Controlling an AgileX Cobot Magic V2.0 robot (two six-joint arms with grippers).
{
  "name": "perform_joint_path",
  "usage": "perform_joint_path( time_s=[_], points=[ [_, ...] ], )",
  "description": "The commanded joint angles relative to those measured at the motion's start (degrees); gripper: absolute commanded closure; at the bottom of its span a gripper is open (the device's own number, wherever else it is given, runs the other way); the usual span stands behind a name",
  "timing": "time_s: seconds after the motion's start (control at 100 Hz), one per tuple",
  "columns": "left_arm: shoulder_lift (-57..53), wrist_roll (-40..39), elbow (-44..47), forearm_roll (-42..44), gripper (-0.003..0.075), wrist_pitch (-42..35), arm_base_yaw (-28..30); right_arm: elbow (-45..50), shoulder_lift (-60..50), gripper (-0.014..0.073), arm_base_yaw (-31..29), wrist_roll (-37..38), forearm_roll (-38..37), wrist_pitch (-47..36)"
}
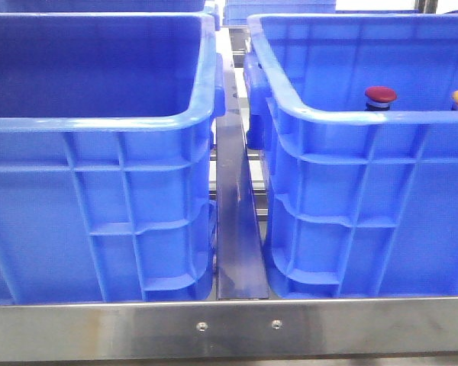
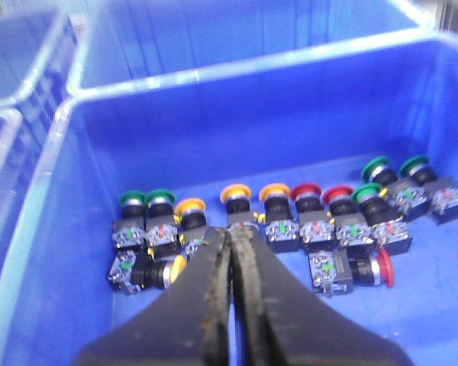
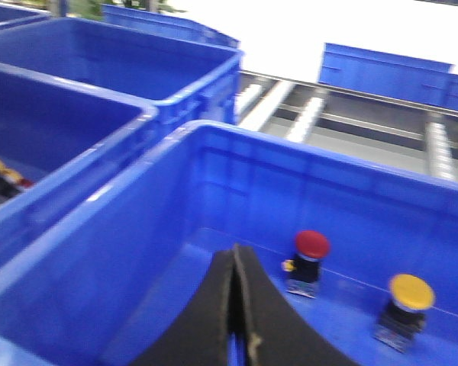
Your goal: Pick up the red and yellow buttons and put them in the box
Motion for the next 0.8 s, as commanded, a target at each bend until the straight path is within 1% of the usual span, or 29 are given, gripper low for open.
perform_joint_path(
  time_s=[0.0,0.12,0.25,0.41,0.53,0.63,0.79],
  points=[
    [-3.6,-0.5,-0.2,-0.6,0.0741,-5.0,0.2,-1.5,0.1,0.0659,-0.4,-0.3,1.5,3.6],
    [-8.4,-0.5,1.2,-0.6,0.0741,-4.9,0.2,-1.1,-0.3,0.0652,-0.4,-0.2,1.5,3.0],
    [-11.1,-0.5,1.9,-0.6,0.0741,-3.7,0.2,1.4,-3.0,0.065,-0.4,0.6,1.9,-0.4],
    [-11.7,-0.5,2.2,-0.6,0.0741,-2.3,0.2,4.7,-10.3,0.065,-0.4,1.1,3.5,-6.5],
    [-11.7,-0.5,2.2,-0.6,0.0741,-1.7,0.2,6.1,-15.8,0.065,-0.4,1.1,3.8,-9.2],
    [-11.7,-0.5,2.2,-0.6,0.0741,-1.6,0.2,6.2,-18.2,0.065,-0.4,1.1,3.8,-9.4],
    [-11.7,-0.5,2.2,-0.6,0.0741,-1.6,0.2,6.2,-18.4,0.065,-0.4,1.1,3.8,-9.1]
  ],
)
